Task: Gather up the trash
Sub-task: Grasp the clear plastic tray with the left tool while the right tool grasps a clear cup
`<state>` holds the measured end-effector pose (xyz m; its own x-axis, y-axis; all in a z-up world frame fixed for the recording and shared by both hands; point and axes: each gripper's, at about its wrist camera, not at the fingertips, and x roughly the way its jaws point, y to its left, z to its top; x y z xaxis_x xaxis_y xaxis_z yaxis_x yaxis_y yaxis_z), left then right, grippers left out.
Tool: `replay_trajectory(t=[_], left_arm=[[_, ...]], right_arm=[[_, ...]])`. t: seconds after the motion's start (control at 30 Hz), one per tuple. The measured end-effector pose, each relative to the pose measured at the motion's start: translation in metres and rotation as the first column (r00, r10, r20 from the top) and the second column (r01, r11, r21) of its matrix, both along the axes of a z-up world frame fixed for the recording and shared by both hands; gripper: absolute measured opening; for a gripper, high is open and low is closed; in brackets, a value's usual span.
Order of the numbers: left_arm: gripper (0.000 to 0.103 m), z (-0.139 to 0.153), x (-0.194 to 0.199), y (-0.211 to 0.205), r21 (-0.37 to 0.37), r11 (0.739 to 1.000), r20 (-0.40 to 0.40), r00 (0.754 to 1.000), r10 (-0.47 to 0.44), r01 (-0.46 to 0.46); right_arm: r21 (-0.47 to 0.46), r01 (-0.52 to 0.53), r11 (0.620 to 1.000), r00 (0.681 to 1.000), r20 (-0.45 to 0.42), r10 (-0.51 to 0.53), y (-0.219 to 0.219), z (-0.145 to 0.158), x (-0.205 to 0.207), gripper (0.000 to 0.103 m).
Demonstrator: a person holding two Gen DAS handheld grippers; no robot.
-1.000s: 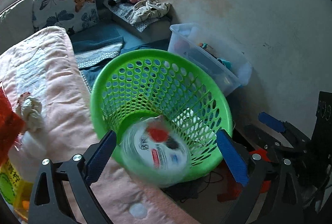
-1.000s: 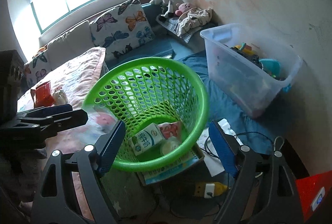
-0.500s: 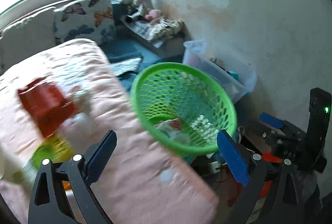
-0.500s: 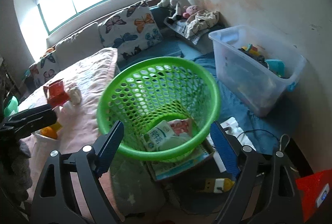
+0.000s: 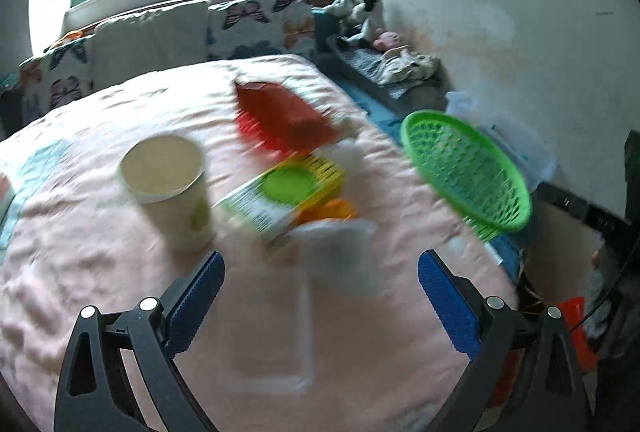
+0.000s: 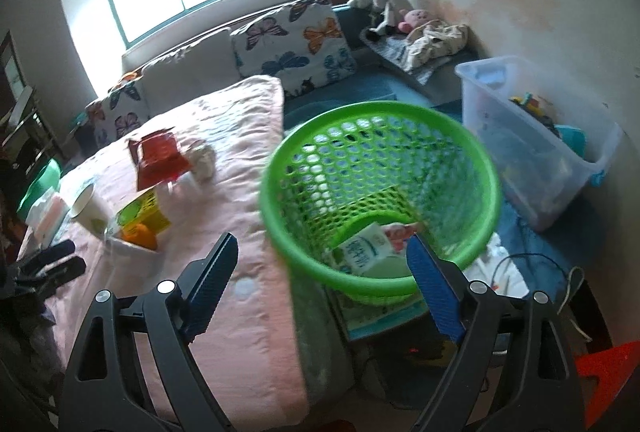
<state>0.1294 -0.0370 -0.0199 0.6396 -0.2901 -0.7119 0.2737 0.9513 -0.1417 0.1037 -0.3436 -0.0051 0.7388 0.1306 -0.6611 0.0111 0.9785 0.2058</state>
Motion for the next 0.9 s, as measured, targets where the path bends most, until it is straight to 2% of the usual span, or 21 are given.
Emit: replay_trajectory(t=[0.17, 0.27, 0.5, 0.83, 0.9], left_arm=[[0.094, -0.019, -0.008, 0.021, 0.04, 0.998, -0.034, 0.998, 0.053, -0.051], [0.094, -0.03, -0.007, 0.03, 0.031, 0.997, -0.066, 0.995, 0.079, -0.077], [0.093, -0.045, -0.004, 0.025, 0.063, 0.996, -0.08, 0.994, 0.075, -0.07], [0.057, -0.054, 0.003, 0.029, 0.028, 0.997, -0.113, 0.99, 0.079, -0.077], [0.056, -0.054, 0.001, 0.031, 0.011, 0.997, -0.113, 0.99, 0.079, -0.078]], right_arm=[[-0.001, -0.042, 0.999, 0.999, -0.008, 0.042, 0.021, -0.001, 0.003, 0.086], [-0.004, -0.066, 0.998, 0.998, -0.009, 0.066, 0.033, 0.0, 0.003, 0.086], [-0.005, -0.119, 0.993, 0.992, -0.036, 0.119, 0.056, -0.007, 0.005, 0.086], [0.023, -0.187, 0.982, 0.98, -0.066, 0.188, 0.083, -0.013, 0.009, 0.086], [0.033, -0.203, 0.979, 0.976, -0.072, 0.205, 0.089, -0.014, 0.011, 0.086]])
